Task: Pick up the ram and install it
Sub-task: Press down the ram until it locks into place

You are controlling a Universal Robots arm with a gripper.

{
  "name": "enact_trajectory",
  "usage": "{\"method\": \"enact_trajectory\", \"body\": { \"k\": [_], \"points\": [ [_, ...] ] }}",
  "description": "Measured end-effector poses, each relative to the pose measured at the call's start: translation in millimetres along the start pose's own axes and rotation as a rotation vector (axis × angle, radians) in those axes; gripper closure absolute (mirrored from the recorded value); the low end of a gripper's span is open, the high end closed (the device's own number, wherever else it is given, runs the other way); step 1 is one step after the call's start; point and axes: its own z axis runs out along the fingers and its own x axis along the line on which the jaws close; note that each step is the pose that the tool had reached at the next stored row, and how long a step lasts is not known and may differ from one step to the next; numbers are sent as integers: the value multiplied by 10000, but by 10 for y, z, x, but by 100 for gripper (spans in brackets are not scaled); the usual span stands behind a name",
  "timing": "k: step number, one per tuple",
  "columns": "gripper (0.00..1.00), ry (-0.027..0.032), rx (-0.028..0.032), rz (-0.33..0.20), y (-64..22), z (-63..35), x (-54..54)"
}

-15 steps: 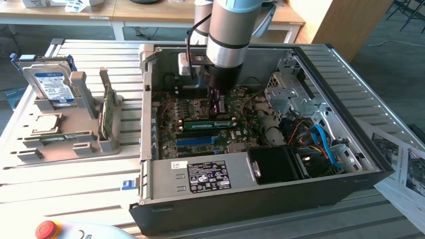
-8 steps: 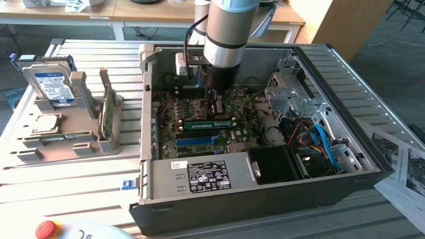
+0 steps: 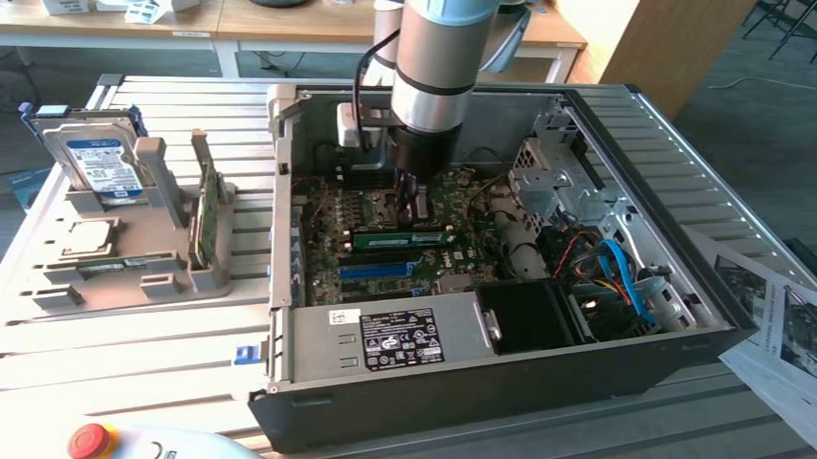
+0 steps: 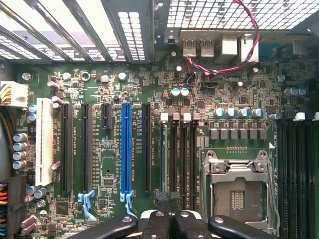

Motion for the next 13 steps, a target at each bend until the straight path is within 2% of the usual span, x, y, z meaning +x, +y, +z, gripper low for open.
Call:
{"method": "enact_trajectory", "body": {
  "k": [13],
  "points": [
    [89, -1, 0, 0, 0, 0, 23]
  ]
}}
